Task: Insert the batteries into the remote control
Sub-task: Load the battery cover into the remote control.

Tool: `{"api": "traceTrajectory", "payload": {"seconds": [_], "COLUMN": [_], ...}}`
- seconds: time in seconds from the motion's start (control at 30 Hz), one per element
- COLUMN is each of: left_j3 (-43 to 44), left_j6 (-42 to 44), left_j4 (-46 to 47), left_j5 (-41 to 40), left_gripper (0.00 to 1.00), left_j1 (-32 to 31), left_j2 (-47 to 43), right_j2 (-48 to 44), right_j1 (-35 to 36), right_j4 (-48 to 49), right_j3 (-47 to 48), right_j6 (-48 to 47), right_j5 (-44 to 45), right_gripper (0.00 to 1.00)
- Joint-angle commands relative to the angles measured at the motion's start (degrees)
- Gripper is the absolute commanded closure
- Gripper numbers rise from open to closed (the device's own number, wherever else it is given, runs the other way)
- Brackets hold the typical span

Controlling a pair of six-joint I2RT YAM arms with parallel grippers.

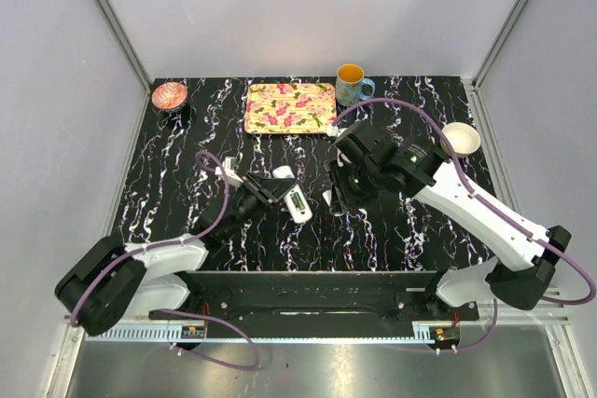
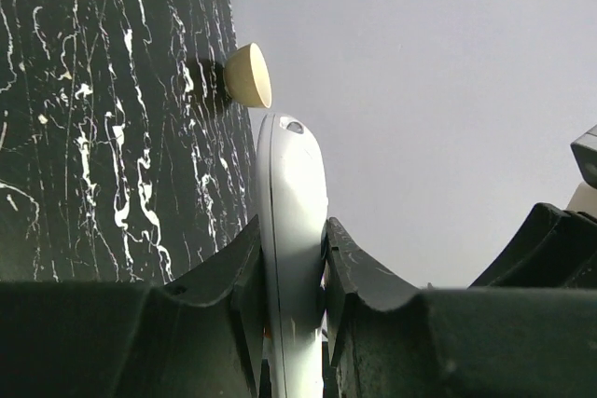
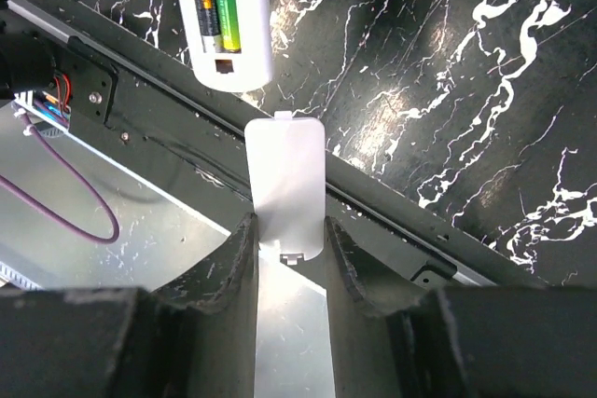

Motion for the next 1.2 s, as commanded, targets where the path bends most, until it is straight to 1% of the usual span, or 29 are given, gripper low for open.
{"api": "traceTrajectory", "payload": {"seconds": [0.0, 0.17, 0.3, 0.4, 0.63, 0.8, 0.87, 1.17], "left_j3": [2.4, 3.3, 2.1, 2.2, 3.3, 3.4, 3.3, 3.0], "left_j6": [-3.4, -3.0, -1.3, -0.5, 1.7, 3.0, 3.3, 4.8], "left_j4": [15.9, 19.5, 25.2, 26.2, 22.7, 20.1, 19.9, 18.2], "left_j5": [1.6, 3.3, 1.7, 1.7, 0.0, -1.5, -3.0, -4.0], "left_gripper": [1.0, 1.0, 1.0, 1.0, 1.0, 1.0, 1.0, 1.0], "left_j1": [-0.7, -1.8, -3.1, -3.3, -4.6, -5.3, -5.5, -6.1], "left_j2": [4.9, 8.9, 11.0, 11.7, 10.9, 9.7, 9.5, 8.2], "right_j2": [3.7, 7.5, 11.1, 13.2, 17.4, 19.5, 20.2, 22.1], "right_j1": [1.2, 1.6, 2.0, 2.0, 2.1, 2.0, 2.0, 2.0], "right_j4": [-7.1, -7.5, -7.8, -8.1, -9.5, -9.5, -9.4, -9.6], "right_j3": [4.9, 7.8, 10.0, 11.3, 14.8, 15.5, 16.0, 17.8], "right_j6": [0.5, -0.1, -0.9, -1.9, -3.5, -3.8, -3.7, -3.5], "right_j5": [-1.8, -3.3, -3.8, -4.0, -4.5, -5.2, -5.3, -5.2], "right_gripper": [1.0, 1.0, 1.0, 1.0, 1.0, 1.0, 1.0, 1.0]}}
